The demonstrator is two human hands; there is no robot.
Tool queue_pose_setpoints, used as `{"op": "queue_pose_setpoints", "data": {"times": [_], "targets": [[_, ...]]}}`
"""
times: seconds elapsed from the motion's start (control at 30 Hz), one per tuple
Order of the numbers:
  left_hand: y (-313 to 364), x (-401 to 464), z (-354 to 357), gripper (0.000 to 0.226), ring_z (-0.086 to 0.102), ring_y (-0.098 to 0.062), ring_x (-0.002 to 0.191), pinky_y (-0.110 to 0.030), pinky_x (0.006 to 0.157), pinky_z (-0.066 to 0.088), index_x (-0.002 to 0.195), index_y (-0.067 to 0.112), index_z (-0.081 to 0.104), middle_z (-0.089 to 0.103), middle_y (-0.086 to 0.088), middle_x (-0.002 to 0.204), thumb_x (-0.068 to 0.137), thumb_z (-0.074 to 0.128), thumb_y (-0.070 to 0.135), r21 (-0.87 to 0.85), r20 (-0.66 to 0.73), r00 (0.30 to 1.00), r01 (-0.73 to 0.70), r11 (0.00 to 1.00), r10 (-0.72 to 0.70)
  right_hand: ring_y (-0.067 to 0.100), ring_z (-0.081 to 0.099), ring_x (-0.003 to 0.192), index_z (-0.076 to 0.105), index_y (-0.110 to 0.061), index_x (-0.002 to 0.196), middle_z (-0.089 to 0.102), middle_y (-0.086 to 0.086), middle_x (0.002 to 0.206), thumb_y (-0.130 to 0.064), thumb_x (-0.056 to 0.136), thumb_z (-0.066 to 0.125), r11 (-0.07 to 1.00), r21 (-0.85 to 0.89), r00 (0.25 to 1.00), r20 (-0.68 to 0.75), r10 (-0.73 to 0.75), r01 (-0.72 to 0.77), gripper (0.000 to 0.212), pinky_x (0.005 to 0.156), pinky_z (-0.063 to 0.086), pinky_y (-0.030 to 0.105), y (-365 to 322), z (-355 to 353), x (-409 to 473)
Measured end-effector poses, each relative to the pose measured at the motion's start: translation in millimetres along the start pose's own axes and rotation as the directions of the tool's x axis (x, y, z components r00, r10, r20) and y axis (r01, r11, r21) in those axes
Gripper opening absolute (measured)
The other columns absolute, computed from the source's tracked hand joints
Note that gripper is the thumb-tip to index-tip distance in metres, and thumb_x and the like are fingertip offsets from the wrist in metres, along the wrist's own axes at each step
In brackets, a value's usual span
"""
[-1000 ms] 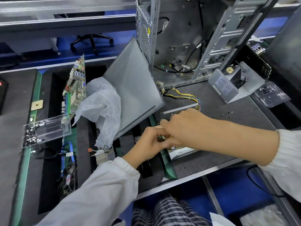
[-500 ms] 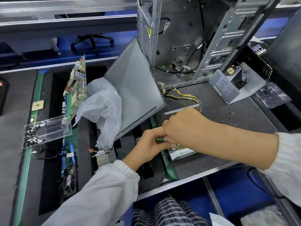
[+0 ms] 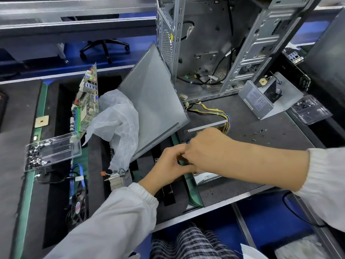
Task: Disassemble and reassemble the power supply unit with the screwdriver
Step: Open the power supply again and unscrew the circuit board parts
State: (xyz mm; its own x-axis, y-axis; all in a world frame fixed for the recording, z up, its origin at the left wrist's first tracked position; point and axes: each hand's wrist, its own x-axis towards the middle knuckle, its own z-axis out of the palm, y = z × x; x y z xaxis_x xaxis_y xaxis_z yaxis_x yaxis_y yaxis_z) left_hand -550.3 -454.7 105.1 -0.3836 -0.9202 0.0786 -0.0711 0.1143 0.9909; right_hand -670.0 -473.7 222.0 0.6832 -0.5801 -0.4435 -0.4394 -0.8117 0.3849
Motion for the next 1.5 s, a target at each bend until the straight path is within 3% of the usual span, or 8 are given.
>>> {"op": "queue_pose_setpoints", "data": {"times": [0.13, 0.37, 0.53, 0.67, 0.93, 1.2, 1.33, 1.5], "targets": [[3, 2, 1, 0.045, 0.057, 0.015, 0.069, -0.003, 0.069, 0.041, 0.074, 0.051, 0.068, 0.065, 0.03, 0.07, 0.076, 0.079, 0.008, 0.001, 0.005, 1.0, 0.007, 1.0, -0.007, 0.025, 0.056, 0.074, 0.047, -0.013, 0.113, 0.05, 0.005, 0.085, -0.022, 0.093, 0.051, 0.991, 0.116, 0.997, 0.026, 0.071, -0.073, 0.022, 0.043, 0.012, 0.027, 6, -1, -1], [3, 7, -4, 0.016, 0.06, -0.006, 0.087, -0.03, 0.08, 0.051, 0.092, -0.002, 0.067, 0.072, -0.01, 0.087, 0.08, 0.077, 0.0, -0.058, 0.155, 0.984, 0.1, 0.993, -0.09, 0.027, 0.061, 0.089, 0.059, -0.011, 0.11, 0.06, 0.006, 0.101, -0.016, 0.096, 0.047, 0.999, 0.022, 0.997, 0.068, -0.032, 0.031, 0.019, 0.046, 0.023, 0.026, 12, -5, 1], [6, 7, 6, 0.039, 0.054, 0.012, 0.066, -0.01, 0.066, 0.045, 0.071, 0.031, 0.062, 0.066, 0.021, 0.068, 0.075, 0.076, -0.005, -0.054, 0.063, 0.996, 0.066, 0.996, -0.062, 0.024, 0.062, 0.086, 0.052, -0.013, 0.111, 0.06, 0.003, 0.097, -0.024, 0.095, 0.046, 1.0, -0.013, 1.0, -0.01, 0.0, -0.001, 0.02, 0.044, 0.016, 0.026, 7, 0, -11], [7, 14, -4, 0.041, 0.049, 0.014, 0.057, -0.004, 0.058, 0.037, 0.061, 0.018, 0.06, 0.059, 0.018, 0.055, 0.079, 0.065, -0.019, -0.013, 0.138, 0.986, 0.097, 0.995, -0.094, 0.014, 0.059, 0.067, 0.067, -0.02, 0.087, 0.06, -0.001, 0.081, -0.022, 0.078, 0.063, 0.979, -0.198, 0.996, -0.073, -0.056, 0.041, 0.01, 0.045, 0.027, 0.026, 6, 2, -18], [30, 26, -5, 0.032, 0.068, -0.004, 0.088, -0.02, 0.085, 0.052, 0.102, 0.012, 0.065, 0.074, 0.009, 0.089, 0.082, 0.067, -0.013, -0.004, 0.241, 0.964, 0.116, 0.993, -0.112, 0.029, 0.063, 0.087, 0.054, -0.015, 0.09, 0.062, 0.008, 0.099, -0.025, 0.1, 0.039, 0.981, 0.157, 0.993, -0.012, 0.116, -0.113, 0.02, 0.047, 0.028, 0.026, 27, 20, -19], [80, 97, 68, 0.036, 0.068, -0.016, 0.093, -0.028, 0.086, 0.054, 0.115, 0.016, 0.061, 0.071, -0.005, 0.096, 0.085, 0.07, -0.003, 0.091, 0.155, 0.987, -0.046, 0.995, 0.031, 0.022, 0.048, 0.074, 0.046, -0.021, 0.086, 0.041, -0.006, 0.069, -0.056, 0.092, 0.042, 0.71, 0.587, 0.898, 0.069, 0.435, -0.389, 0.036, 0.06, 0.036, 0.032, 95, 72, -110], [68, 145, 115, 0.013, 0.06, -0.017, 0.087, -0.029, 0.083, 0.05, 0.091, 0.01, 0.067, 0.061, -0.005, 0.093, 0.082, 0.077, 0.013, 0.518, 0.015, 0.993, -0.109, 0.848, 0.119, 0.024, 0.051, 0.068, 0.05, -0.012, 0.08, 0.053, 0.002, 0.07, -0.046, 0.096, 0.042, 0.344, 0.751, 0.699, 0.212, 0.683, -0.563, 0.038, 0.059, 0.039, 0.035, 121, 139, -148], [36, 187, 169, 0.015, 0.059, -0.023, 0.104, -0.028, 0.075, 0.043, 0.096, 0.022, 0.069, 0.065, 0.0, 0.107, 0.083, 0.073, 0.027, 0.818, 0.404, 0.866, -0.198, 0.539, -0.294, 0.031, 0.059, 0.072, 0.051, -0.002, 0.085, 0.063, 0.014, 0.077, -0.038, 0.099, 0.041, 0.048, 0.788, 0.559, 0.391, 0.731, -0.614, 0.04, 0.063, 0.045, 0.039, 135, 208, -174]]}}
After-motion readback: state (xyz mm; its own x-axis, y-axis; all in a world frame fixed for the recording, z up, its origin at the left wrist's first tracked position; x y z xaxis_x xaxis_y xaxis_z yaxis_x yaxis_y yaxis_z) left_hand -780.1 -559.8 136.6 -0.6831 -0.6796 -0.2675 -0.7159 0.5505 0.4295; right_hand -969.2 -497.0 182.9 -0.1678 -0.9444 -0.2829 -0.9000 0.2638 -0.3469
